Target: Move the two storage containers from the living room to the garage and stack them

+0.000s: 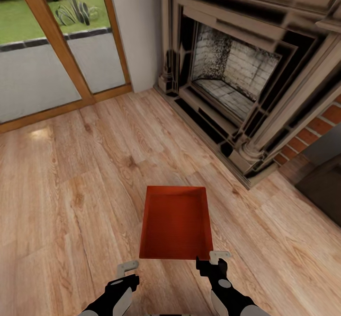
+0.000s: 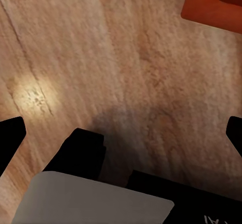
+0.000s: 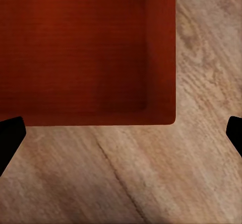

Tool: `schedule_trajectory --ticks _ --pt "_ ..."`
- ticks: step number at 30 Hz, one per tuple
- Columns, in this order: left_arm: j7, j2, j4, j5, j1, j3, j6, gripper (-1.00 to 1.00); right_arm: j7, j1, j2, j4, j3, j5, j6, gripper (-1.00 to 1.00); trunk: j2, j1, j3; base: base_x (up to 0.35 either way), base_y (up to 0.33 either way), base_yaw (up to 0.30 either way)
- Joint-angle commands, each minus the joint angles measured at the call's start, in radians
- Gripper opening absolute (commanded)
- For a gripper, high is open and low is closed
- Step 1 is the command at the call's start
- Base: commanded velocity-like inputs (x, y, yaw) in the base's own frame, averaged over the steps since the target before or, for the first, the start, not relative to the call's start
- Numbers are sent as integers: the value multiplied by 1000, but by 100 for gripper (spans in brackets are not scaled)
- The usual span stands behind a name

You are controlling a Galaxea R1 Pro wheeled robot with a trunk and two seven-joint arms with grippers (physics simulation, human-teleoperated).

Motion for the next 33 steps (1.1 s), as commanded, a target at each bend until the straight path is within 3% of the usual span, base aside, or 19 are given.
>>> schedule_trajectory --ticks 1,33 --pt "7 1 -2 8 0 -9 6 100 -6 -1 0 1 6 -1 -2 100 -7 4 -4 0 0 0" --pt "7 1 -1 8 0 -9 6 100 -6 -1 -1 1 6 -3 -2 100 -231 127 -104 0 0 0"
